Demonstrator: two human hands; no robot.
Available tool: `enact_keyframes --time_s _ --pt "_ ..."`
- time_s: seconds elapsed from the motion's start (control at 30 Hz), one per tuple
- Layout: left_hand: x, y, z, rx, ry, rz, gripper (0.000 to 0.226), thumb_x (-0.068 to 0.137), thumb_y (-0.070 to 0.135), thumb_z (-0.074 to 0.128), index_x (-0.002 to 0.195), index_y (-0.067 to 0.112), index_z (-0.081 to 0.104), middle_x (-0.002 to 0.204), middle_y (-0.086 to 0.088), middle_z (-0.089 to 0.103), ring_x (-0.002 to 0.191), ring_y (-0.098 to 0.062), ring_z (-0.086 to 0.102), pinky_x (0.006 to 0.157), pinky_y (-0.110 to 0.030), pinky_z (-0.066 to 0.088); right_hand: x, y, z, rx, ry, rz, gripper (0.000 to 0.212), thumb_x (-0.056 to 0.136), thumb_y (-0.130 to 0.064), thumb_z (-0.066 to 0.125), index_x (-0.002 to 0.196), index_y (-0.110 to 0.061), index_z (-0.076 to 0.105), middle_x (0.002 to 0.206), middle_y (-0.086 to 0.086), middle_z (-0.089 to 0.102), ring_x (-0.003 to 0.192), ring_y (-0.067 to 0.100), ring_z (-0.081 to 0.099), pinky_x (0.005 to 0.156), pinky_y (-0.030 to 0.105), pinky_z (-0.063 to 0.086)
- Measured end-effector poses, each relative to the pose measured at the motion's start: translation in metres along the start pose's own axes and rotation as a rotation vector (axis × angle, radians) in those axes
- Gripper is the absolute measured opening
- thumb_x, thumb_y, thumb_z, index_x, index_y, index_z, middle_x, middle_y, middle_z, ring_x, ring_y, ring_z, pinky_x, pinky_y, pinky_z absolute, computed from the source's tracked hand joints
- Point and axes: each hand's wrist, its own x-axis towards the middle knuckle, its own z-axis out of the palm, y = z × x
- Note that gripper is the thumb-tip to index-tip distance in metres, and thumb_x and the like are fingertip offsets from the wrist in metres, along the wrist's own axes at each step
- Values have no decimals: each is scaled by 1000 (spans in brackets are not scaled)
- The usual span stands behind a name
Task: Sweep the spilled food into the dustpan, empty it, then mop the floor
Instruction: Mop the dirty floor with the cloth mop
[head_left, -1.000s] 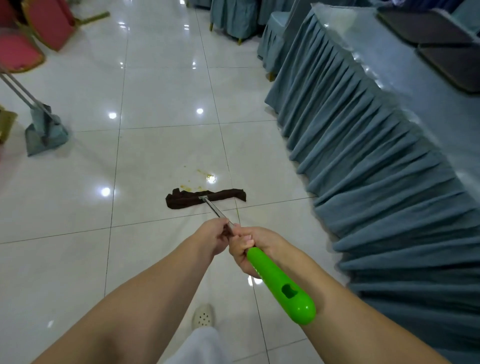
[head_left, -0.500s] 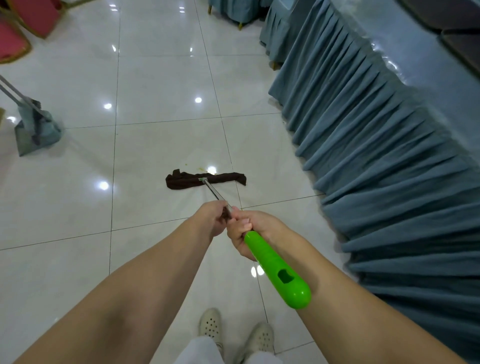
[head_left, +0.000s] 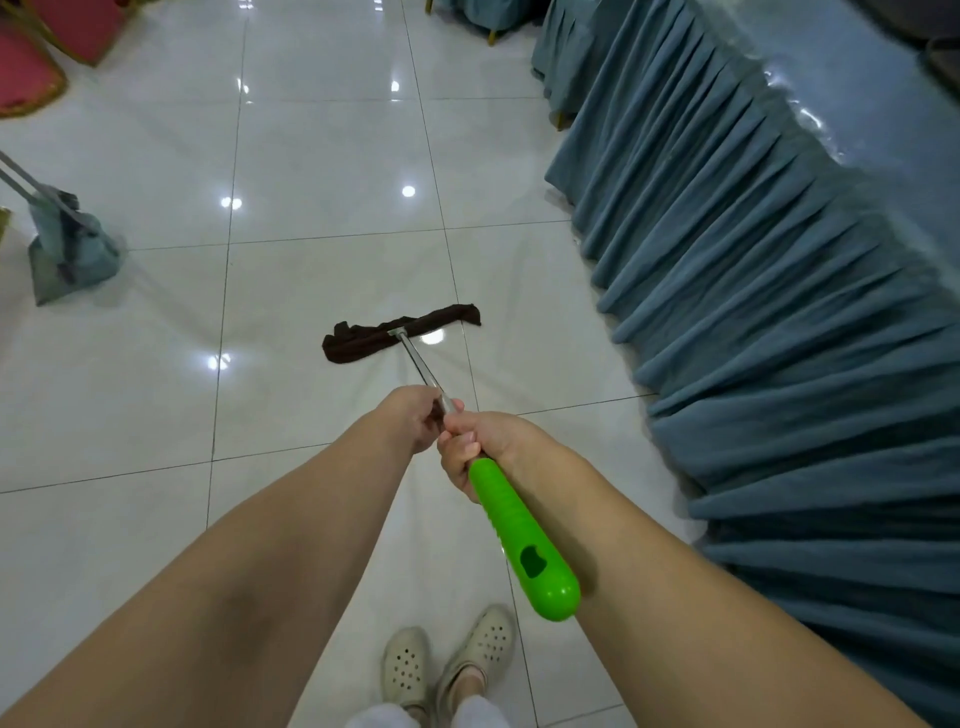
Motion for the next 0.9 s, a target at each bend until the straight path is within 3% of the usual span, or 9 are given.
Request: enact_keyframes --time_s 0.13,0.23,0.33,0.5,0.63,0.73,0.83,0.9 --pt "-7 -22 26 33 -10 54 26 97 1 35 74 0 46 71 -13 53 61 -19 52 46 -24 53 -15 -15 -34 -23 8 21 31 93 -2 49 75 -26 58 46 5 44 21 8 32 24 9 25" --pt "-14 -42 48 44 -27 62 24 97 0 34 77 -1 46 71 -13 52 61 -19 52 52 -20 57 -35 -21 -60 -45 31 18 31 93 -2 49 76 -25 60 54 3 42 22 7 31 25 7 25" --pt "-24 -66 69 64 -65 37 15 98 0 33 91 -3 46 74 -15 52 62 -20 53 36 -21 51 -59 -22 -87 -58 42 1 32 95 -2 47 75 -24 58 61 0 39 22 6 31 25 7 24" --pt "-43 -108 104 68 -178 -21 13 98 0 30 108 -1 38 82 -20 49 65 -22 53 35 -26 51 -101 -23 -137 -32 26 24 27 96 -5 50 80 -26 58 65 -2 34 22 6 31 23 8 23" --pt "-55 -128 131 24 -214 -70 7 98 2 34 93 -1 39 82 -18 46 61 -23 50 34 -24 50 -132 -33 -164 -29 -5 92 25 97 -12 51 74 -21 55 59 -3 33 22 7 31 24 8 24" --pt "-60 -137 143 -40 -226 -103 19 97 3 35 78 1 38 67 -13 46 50 -20 47 33 -20 46 -149 -39 -173 -42 -2 128 27 97 -13 51 70 -14 50 44 0 33 22 9 31 25 7 24" --pt "-62 -140 148 -41 -202 -90 21 97 5 35 77 1 38 38 -10 48 28 -18 47 33 -18 44 -156 -42 -172 -73 -11 129 14 98 -11 49 86 -17 53 56 -1 31 24 7 32 25 8 26" --pt "-59 -136 147 -19 -184 -67 21 98 6 34 78 1 39 44 -12 50 25 -18 48 32 -18 44 -154 -44 -169 -101 -20 125 19 98 -9 46 102 -27 50 64 -3 27 25 6 32 24 9 26"
